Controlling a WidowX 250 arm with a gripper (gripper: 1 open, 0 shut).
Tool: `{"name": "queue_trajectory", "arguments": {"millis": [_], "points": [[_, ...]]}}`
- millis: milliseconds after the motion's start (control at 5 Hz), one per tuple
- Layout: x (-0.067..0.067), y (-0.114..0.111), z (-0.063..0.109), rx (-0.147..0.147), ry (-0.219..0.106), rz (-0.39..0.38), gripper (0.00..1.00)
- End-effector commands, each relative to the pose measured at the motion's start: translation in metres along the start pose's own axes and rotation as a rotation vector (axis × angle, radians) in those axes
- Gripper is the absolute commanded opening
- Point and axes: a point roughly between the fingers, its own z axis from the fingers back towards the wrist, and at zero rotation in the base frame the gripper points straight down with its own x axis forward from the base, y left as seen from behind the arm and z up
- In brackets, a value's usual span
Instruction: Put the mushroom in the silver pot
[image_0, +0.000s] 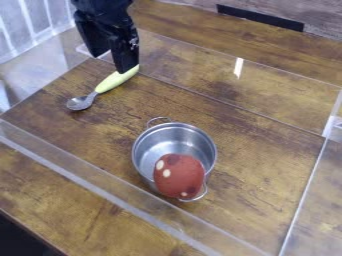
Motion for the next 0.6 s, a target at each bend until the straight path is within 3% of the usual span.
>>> {"name": "queue_trajectory", "arguments": {"millis": [0, 400], "points": [[0.015, -0.002, 0.012, 0.023, -0.051, 0.012, 1.00], [0.010, 0.004, 0.000, 0.034, -0.047, 0.066, 1.00]]}}
